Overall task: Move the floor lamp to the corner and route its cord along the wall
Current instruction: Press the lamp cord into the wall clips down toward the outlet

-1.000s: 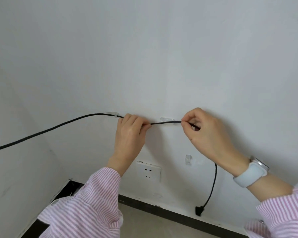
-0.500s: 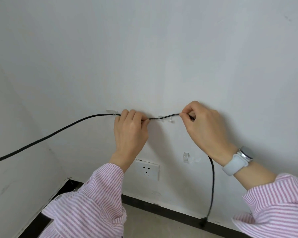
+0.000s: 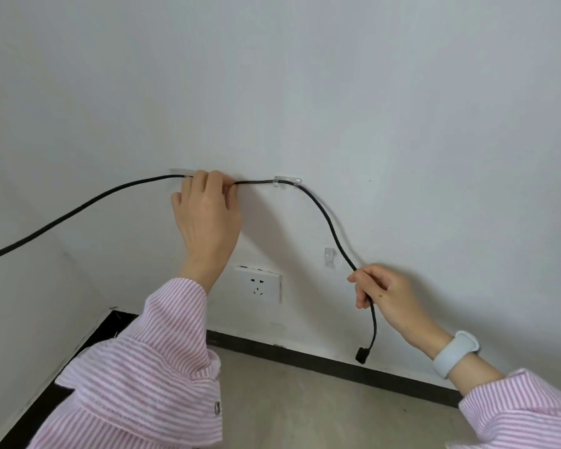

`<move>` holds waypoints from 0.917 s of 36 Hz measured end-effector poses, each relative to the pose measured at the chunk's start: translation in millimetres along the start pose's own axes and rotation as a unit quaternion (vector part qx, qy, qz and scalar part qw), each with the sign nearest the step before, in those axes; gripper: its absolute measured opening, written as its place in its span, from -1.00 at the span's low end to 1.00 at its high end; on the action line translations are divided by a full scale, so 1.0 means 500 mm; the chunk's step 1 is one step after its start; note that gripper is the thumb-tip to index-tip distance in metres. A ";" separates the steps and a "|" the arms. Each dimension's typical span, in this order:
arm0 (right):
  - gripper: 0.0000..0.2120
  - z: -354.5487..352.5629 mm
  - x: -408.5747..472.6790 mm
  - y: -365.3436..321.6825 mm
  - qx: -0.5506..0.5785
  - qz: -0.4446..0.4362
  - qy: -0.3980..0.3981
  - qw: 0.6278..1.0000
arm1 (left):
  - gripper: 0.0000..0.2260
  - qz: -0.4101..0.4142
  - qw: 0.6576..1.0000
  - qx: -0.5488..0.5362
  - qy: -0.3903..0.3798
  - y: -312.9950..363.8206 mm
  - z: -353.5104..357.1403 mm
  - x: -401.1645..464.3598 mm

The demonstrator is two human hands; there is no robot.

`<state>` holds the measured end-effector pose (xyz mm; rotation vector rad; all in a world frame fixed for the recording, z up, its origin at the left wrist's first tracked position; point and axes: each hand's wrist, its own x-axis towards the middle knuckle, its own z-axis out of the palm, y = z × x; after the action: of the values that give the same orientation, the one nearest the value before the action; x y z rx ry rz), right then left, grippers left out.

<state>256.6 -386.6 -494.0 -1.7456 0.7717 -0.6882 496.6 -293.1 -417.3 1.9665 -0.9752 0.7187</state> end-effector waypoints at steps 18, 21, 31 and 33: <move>-0.76 0.057 0.051 0.018 0.031 0.053 0.067 0.996 | -0.81 -0.052 0.973 -0.160 -0.159 0.123 0.069 -0.137; -0.72 0.054 0.050 0.036 0.025 0.048 0.099 0.994 | -0.79 -0.061 0.975 -0.147 -0.153 0.124 0.074 -0.129; -0.81 0.076 0.013 0.136 0.059 0.127 0.092 0.986 | -0.73 -0.100 0.969 -0.159 -0.157 0.124 0.069 -0.125; -0.80 0.086 0.009 0.149 0.095 0.187 0.082 0.974 | -0.74 -0.095 0.969 -0.161 -0.163 0.122 0.069 -0.124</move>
<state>279.5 -382.2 -577.0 -1.3326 1.0770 -0.6289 417.0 -322.2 -456.8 1.8845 -1.0036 0.1180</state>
